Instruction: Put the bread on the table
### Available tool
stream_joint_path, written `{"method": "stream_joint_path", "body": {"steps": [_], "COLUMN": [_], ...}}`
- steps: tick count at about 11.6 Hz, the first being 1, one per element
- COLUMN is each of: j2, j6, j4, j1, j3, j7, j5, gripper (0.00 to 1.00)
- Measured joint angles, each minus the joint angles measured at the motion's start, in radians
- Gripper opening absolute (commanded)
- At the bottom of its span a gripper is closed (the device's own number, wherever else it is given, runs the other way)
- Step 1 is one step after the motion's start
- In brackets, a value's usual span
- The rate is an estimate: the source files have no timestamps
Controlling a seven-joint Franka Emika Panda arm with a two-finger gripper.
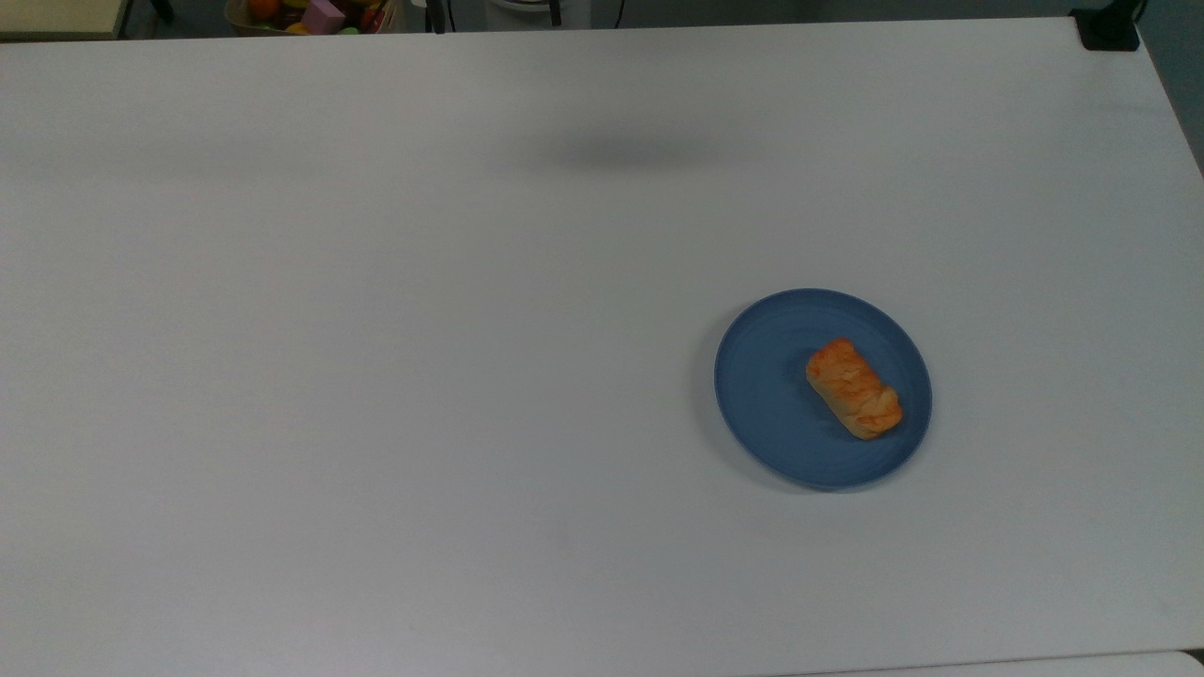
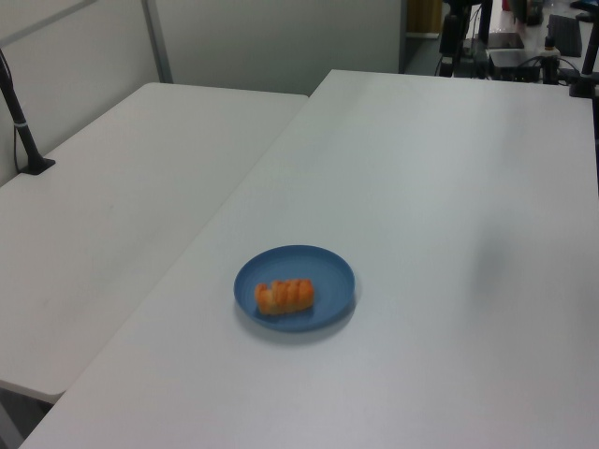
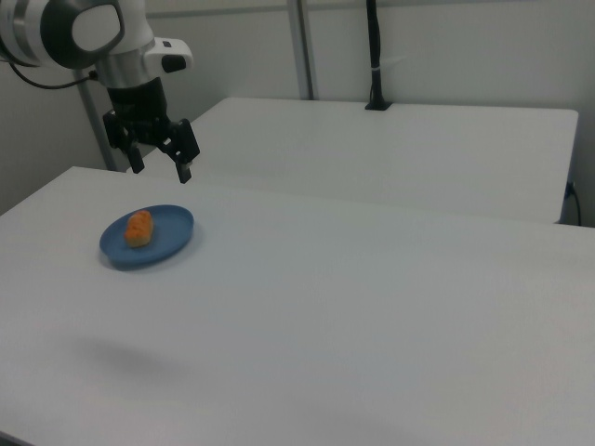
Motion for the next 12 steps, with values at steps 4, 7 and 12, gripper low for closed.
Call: {"method": "stream_joint_path", "body": {"steps": [4,7,12], "j2": [0.024,0.087,0.296], "j6": [0.000,0.015,0.071], "j4": [-0.002,0.036,0.270], "j1": [0.049,0.099,0.211], "j3": [0.010,0.014,0.017], "j7": [-0.002,-0.002,-0.002], "j5": [0.001,0.002,0.002], "gripper": [1.00,1.00,1.00]}}
